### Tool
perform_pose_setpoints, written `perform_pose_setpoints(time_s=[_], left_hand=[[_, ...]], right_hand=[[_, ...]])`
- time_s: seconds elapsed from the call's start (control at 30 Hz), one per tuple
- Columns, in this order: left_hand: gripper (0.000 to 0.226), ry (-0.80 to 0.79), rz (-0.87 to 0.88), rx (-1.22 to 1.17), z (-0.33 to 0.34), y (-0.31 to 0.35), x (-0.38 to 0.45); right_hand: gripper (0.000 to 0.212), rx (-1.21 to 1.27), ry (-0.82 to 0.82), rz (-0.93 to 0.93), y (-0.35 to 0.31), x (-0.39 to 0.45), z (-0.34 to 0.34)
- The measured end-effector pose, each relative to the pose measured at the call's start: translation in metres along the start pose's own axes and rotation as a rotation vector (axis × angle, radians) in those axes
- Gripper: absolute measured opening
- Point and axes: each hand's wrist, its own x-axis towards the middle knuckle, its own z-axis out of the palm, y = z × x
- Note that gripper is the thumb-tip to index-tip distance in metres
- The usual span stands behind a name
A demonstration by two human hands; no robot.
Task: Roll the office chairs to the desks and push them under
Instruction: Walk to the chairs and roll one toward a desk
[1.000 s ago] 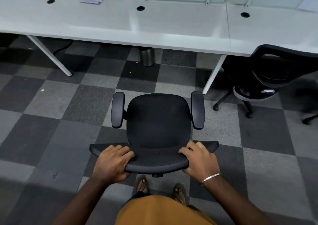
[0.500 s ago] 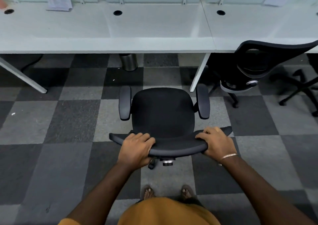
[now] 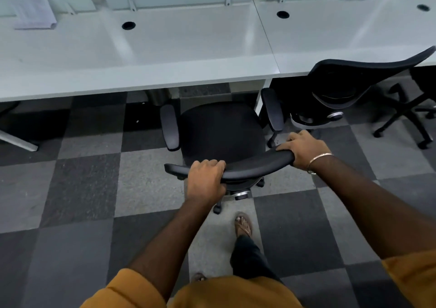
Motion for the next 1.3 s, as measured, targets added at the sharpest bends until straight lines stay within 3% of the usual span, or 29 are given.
perform_pose_setpoints(time_s=[0.27,0.5,0.8,0.93,1.13,1.3], left_hand=[[0.026,0.074,-0.034,-0.069,0.0,0.047,0.1],[0.031,0.075,-0.025,-0.024,-0.011,0.031,0.188],[0.037,0.066,0.08,0.099,-0.033,-0.083,0.235],[0.046,0.033,0.109,0.146,-0.046,-0.14,0.267],[0.025,0.034,0.073,0.097,-0.067,-0.207,0.311],[0.021,0.013,0.067,0.124,-0.067,-0.242,0.321]], right_hand=[[0.051,-0.135,0.11,0.002,0.092,0.107,-0.033],[0.04,-0.19,0.225,0.044,0.117,0.186,-0.055],[0.044,-0.038,0.191,-0.031,0.057,0.232,-0.065],[0.034,0.039,0.207,0.026,0.019,0.257,-0.076],[0.045,0.118,0.19,0.097,-0.033,0.303,-0.097],[0.043,0.123,0.224,0.131,-0.061,0.321,-0.098]])
